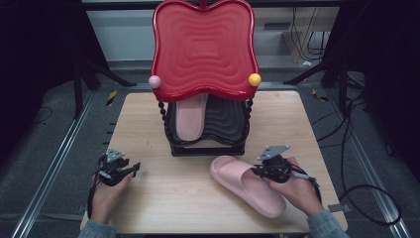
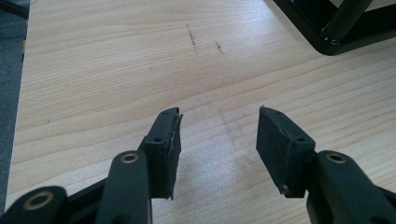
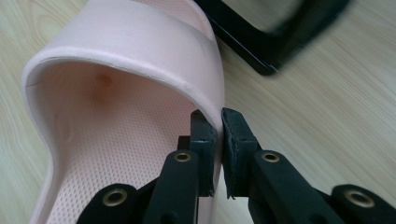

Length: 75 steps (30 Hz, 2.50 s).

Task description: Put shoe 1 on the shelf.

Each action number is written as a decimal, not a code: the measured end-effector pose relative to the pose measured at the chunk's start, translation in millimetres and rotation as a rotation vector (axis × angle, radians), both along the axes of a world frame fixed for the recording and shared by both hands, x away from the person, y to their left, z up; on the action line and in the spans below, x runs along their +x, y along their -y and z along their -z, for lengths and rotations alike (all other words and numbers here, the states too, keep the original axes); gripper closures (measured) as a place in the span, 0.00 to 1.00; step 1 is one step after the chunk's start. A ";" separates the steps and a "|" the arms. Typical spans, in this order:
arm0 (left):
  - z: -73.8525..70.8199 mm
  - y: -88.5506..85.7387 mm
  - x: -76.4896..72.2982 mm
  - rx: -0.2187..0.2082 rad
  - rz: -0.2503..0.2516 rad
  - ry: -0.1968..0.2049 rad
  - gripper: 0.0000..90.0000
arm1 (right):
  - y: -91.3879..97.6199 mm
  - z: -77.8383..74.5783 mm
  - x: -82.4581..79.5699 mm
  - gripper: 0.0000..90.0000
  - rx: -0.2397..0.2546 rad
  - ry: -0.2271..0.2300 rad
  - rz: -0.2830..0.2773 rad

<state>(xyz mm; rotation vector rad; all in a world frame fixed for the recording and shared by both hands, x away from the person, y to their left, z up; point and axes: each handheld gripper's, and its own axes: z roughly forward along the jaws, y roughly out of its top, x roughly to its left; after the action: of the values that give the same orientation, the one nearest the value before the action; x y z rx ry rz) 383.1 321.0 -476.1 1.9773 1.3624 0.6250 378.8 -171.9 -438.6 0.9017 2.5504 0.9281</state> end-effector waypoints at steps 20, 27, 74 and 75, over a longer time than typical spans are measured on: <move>2.1 -2.5 -0.3 -0.015 -0.021 0.002 0.52 | -43.7 3.0 -2.0 0.59 -0.005 -0.082 -0.050; 3.9 -1.1 0.0 -0.013 -0.020 -0.003 0.50 | -50.2 -1.0 -27.1 0.69 0.034 -0.113 -0.088; 3.5 -0.3 -0.5 -0.009 -0.010 -0.002 0.51 | -97.7 -14.4 -38.8 0.92 0.179 -0.109 -0.066; 3.5 -0.3 -0.5 -0.009 -0.010 -0.002 0.51 | -97.7 -14.4 -38.8 0.92 0.179 -0.109 -0.066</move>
<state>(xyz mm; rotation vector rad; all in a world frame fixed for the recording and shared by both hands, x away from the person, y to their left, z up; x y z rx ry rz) 382.7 321.3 -479.6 1.9663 1.3743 0.6209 340.0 -74.2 -424.2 0.9462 2.6348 1.1730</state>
